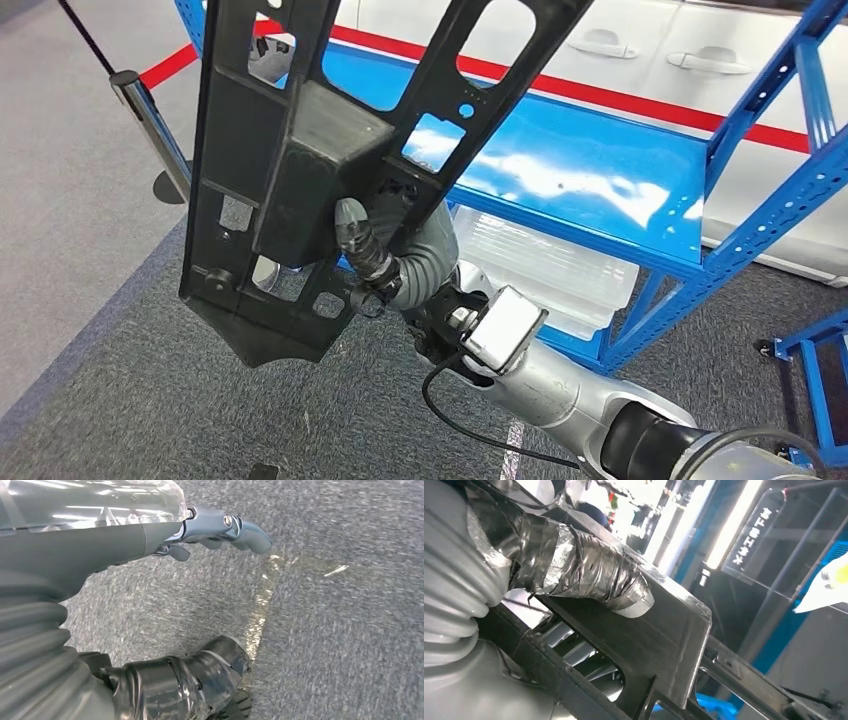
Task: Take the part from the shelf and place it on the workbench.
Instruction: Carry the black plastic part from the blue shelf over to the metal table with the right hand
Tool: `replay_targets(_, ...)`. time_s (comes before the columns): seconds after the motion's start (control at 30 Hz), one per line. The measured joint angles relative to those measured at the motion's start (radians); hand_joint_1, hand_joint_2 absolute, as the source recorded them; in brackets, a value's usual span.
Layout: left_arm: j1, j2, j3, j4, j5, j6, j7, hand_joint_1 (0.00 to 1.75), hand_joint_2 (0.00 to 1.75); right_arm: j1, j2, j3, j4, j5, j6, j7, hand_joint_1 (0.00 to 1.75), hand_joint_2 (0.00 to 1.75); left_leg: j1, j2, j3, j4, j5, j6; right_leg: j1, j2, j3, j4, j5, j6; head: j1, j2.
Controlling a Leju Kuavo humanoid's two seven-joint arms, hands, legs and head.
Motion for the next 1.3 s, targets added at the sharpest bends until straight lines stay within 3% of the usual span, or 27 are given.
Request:
replay_targets(0.07,0.006,0.0,0.0,0.0,-0.003,0.011,0.001,0.0,1.75,0.008,0.001,0.003,-0.002,-0.009,0.007,-0.009,1.75,1.75,0.004,-0.011,-0.009,0.002,0.002,-0.011,-0.001,-0.021,0.002,-0.007,0.002,-0.007,0.0,0.0)
replay_targets(0.13,0.009,0.0,0.0,0.0,-0.003,0.018,0.008,0.0,1.75,0.017,0.006,0.007,-0.004,-0.026,0.015,-0.026,1.75,1.75,0.002,0.027,-0.032,0.043,-0.024,-0.022,-0.007,-0.046,0.008,-0.015,0.004,-0.016,-0.005,0.0)
replay_targets(0.2,0.01,0.0,0.0,0.0,0.003,0.019,0.022,0.0,1.75,0.031,0.014,0.013,-0.005,-0.048,0.027,-0.049,1.75,1.75,0.005,0.078,-0.089,0.154,-0.077,-0.036,-0.007,-0.073,0.011,-0.017,0.003,-0.021,-0.009,0.0)
replay_targets(0.27,0.013,-0.001,0.0,0.0,0.01,0.021,0.033,0.0,1.75,0.045,0.021,0.021,-0.002,-0.068,0.041,-0.07,1.75,1.75,0.013,0.094,-0.145,0.256,-0.106,-0.046,-0.007,-0.101,0.011,-0.016,0.0,-0.024,-0.01,0.0)
replay_targets(0.3,0.017,-0.001,0.0,0.0,0.013,0.025,0.036,0.0,1.75,0.05,0.026,0.024,0.0,-0.076,0.048,-0.078,1.75,1.75,0.016,0.098,-0.151,0.262,-0.096,-0.049,-0.007,-0.115,0.011,-0.015,-0.002,-0.023,-0.01,0.0)
replay_targets(0.37,0.023,0.0,0.0,0.0,0.02,0.037,0.035,0.0,1.75,0.057,0.035,0.029,0.003,-0.087,0.058,-0.089,1.75,1.75,0.019,0.114,-0.105,0.165,-0.031,-0.049,-0.008,-0.139,0.015,-0.014,-0.007,-0.019,-0.01,0.0)
replay_targets(0.43,0.025,0.0,0.0,0.0,0.025,0.047,0.033,0.0,1.75,0.059,0.043,0.031,0.004,-0.094,0.064,-0.096,1.75,1.75,0.01,0.153,-0.041,0.039,0.014,-0.04,-0.004,-0.16,0.021,-0.013,-0.013,-0.011,-0.01,0.0)
replay_targets(0.5,0.026,0.0,0.0,0.0,0.03,0.052,0.032,0.0,1.75,0.06,0.049,0.035,0.006,-0.1,0.071,-0.099,1.75,1.75,0.0,0.166,-0.022,-0.003,0.016,-0.027,0.002,-0.179,0.026,-0.016,-0.016,-0.001,-0.009,0.0)
replay_targets(0.53,0.028,0.0,0.0,0.0,0.036,0.058,0.032,0.0,1.75,0.061,0.051,0.037,0.008,-0.102,0.076,-0.1,1.75,1.75,-0.002,0.154,-0.024,-0.005,0.017,-0.02,0.004,-0.188,0.029,-0.017,-0.017,0.004,-0.009,0.0)
replay_targets(0.57,0.032,0.0,0.0,0.0,0.042,0.067,0.032,0.0,1.75,0.061,0.054,0.039,0.01,-0.106,0.083,-0.101,1.75,1.75,0.001,0.142,-0.023,-0.007,0.019,-0.014,0.003,-0.191,0.03,-0.017,-0.02,0.01,-0.008,0.0)
replay_targets(0.63,0.042,-0.001,0.001,0.0,0.054,0.095,0.034,0.0,1.75,0.062,0.059,0.042,0.014,-0.115,0.099,-0.105,1.75,1.75,0.006,0.122,-0.018,-0.016,0.025,0.0,-0.001,-0.156,0.02,0.015,-0.048,0.018,-0.008,0.0)
replay_targets(0.7,0.05,-0.003,0.002,0.0,0.06,0.113,0.039,0.0,1.75,0.064,0.063,0.043,0.019,-0.126,0.116,-0.111,1.75,1.75,0.008,0.1,-0.015,-0.02,0.028,0.01,-0.003,-0.101,-0.028,0.125,-0.107,0.019,-0.007,0.0)
replay_targets(0.73,0.053,-0.004,0.004,0.0,0.063,0.118,0.041,0.0,1.75,0.067,0.063,0.044,0.022,-0.131,0.124,-0.115,1.75,1.75,0.007,0.088,-0.016,-0.02,0.028,0.013,-0.002,-0.087,-0.061,0.194,-0.136,0.018,-0.007,0.0)
replay_targets(0.77,0.058,-0.005,0.008,0.0,0.066,0.12,0.043,0.0,1.75,0.07,0.063,0.044,0.026,-0.135,0.13,-0.118,1.75,1.75,0.006,0.074,-0.016,-0.019,0.028,0.014,0.0,-0.08,-0.087,0.246,-0.149,0.018,-0.007,0.0)
replay_targets(0.8,0.062,-0.006,0.012,0.0,0.069,0.122,0.044,0.0,1.75,0.073,0.064,0.045,0.03,-0.139,0.136,-0.12,1.75,1.75,0.006,0.059,-0.017,-0.017,0.028,0.014,0.001,-0.078,-0.1,0.265,-0.144,0.018,-0.007,0.0)
replay_targets(0.83,0.066,-0.006,0.016,0.0,0.073,0.125,0.044,0.0,1.75,0.074,0.065,0.046,0.034,-0.143,0.141,-0.123,1.75,1.75,0.006,0.043,-0.017,-0.014,0.027,0.014,0.001,-0.075,-0.094,0.244,-0.12,0.016,-0.007,0.0)
replay_targets(0.87,0.07,-0.006,0.02,0.0,0.076,0.129,0.044,0.0,1.75,0.075,0.067,0.046,0.038,-0.148,0.147,-0.125,1.75,1.75,0.006,0.027,-0.017,-0.01,0.026,0.012,-0.001,-0.067,-0.071,0.19,-0.082,0.015,-0.007,0.0)
replay_targets(0.93,0.071,-0.006,0.027,0.0,0.088,0.138,0.042,0.0,1.75,0.074,0.074,0.046,0.044,-0.157,0.166,-0.13,1.75,1.75,0.006,-0.001,-0.025,0.004,0.022,0.005,-0.009,-0.02,-0.018,0.067,-0.031,0.012,-0.007,0.0)
replay_targets(1.0,0.058,-0.004,0.038,0.0,0.111,0.125,0.053,0.0,1.75,0.073,0.083,0.046,0.054,-0.174,0.209,-0.132,1.75,1.75,0.007,-0.027,-0.039,0.012,0.023,-0.006,-0.012,0.012,0.003,0.016,-0.024,0.008,-0.007,0.0)
replay_targets(1.07,0.016,0.011,0.05,0.0,0.136,0.082,0.107,0.0,1.75,0.064,0.099,0.046,0.075,-0.193,0.271,-0.13,1.75,1.75,0.012,-0.051,-0.054,0.011,0.032,-0.021,-0.01,-0.01,0.001,0.013,-0.019,-0.001,-0.007,0.0)
replay_targets(1.1,-0.012,0.024,0.056,-0.001,0.144,0.057,0.141,0.0,1.75,0.058,0.11,0.047,0.088,-0.2,0.298,-0.129,1.75,1.75,0.012,-0.042,-0.061,0.015,0.032,-0.028,-0.01,-0.026,0.001,0.01,-0.016,-0.007,-0.008,0.0)
replay_targets(1.13,-0.04,0.038,0.064,-0.003,0.15,0.034,0.17,0.0,1.75,0.052,0.123,0.047,0.101,-0.202,0.316,-0.129,1.75,1.75,0.011,-0.017,-0.072,0.033,0.023,-0.036,-0.01,-0.042,0.002,0.006,-0.013,-0.013,-0.01,0.0)
replay_targets(1.2,-0.081,0.065,0.083,-0.006,0.161,0.001,0.191,0.0,1.75,0.045,0.143,0.048,0.121,-0.204,0.332,-0.132,1.75,1.75,0.008,0.058,-0.114,0.121,-0.021,-0.048,-0.008,-0.072,0.005,0.002,-0.011,-0.022,-0.014,0.0)
replay_targets(1.23,-0.093,0.078,0.093,-0.006,0.166,-0.01,0.189,0.0,1.75,0.043,0.15,0.049,0.131,-0.205,0.336,-0.133,1.75,1.75,0.009,0.082,-0.143,0.184,-0.049,-0.053,-0.006,-0.086,0.005,0.002,-0.012,-0.025,-0.016,0.0)
replay_targets(1.3,-0.101,0.101,0.11,-0.006,0.175,-0.026,0.175,0.0,1.75,0.042,0.159,0.052,0.149,-0.205,0.339,-0.135,1.75,1.75,0.013,0.098,-0.182,0.266,-0.071,-0.058,-0.004,-0.111,0.006,0.003,-0.014,-0.028,-0.016,0.0)
